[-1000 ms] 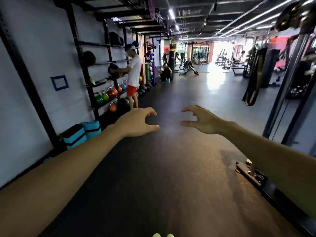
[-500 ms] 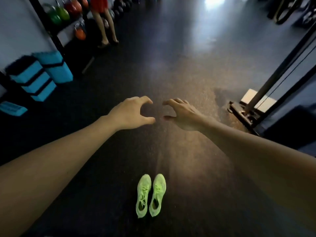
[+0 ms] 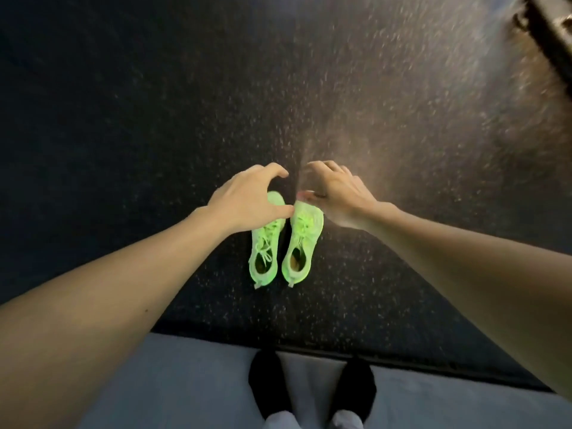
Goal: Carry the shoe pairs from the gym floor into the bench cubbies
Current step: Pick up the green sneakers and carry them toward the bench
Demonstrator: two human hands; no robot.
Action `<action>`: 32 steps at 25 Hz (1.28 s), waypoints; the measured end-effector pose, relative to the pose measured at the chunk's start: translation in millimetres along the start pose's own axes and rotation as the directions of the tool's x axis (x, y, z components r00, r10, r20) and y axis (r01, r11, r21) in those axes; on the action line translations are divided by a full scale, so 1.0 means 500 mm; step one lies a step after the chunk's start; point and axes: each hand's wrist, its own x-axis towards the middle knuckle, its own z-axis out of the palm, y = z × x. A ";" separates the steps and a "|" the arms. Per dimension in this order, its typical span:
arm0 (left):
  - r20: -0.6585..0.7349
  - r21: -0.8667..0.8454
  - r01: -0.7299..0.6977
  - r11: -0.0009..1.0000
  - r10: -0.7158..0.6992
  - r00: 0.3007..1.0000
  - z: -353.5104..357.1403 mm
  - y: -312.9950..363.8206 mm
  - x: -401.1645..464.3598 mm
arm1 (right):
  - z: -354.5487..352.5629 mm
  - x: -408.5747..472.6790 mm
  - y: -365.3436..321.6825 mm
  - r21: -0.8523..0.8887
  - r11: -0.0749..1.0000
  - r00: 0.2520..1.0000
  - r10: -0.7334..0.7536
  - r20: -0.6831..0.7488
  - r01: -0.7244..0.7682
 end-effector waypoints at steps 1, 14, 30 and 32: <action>0.014 -0.009 0.023 1.000 -0.022 1.000 0.064 -0.033 0.010 | 0.066 0.005 0.021 0.010 1.000 1.000 0.010 0.027 -0.010; 0.214 0.096 0.215 0.972 -0.231 0.949 0.570 -0.284 0.051 | 0.583 -0.005 0.172 0.037 0.991 0.937 0.107 0.333 -0.126; -0.023 0.352 0.144 0.925 -0.145 0.989 0.589 -0.226 0.041 | 0.568 -0.007 0.159 -0.014 0.999 0.999 0.037 0.010 -0.037; -0.058 0.347 0.140 0.927 -0.128 0.990 0.531 -0.195 0.041 | 0.504 -0.004 0.140 -0.001 1.000 1.000 0.019 -0.016 -0.019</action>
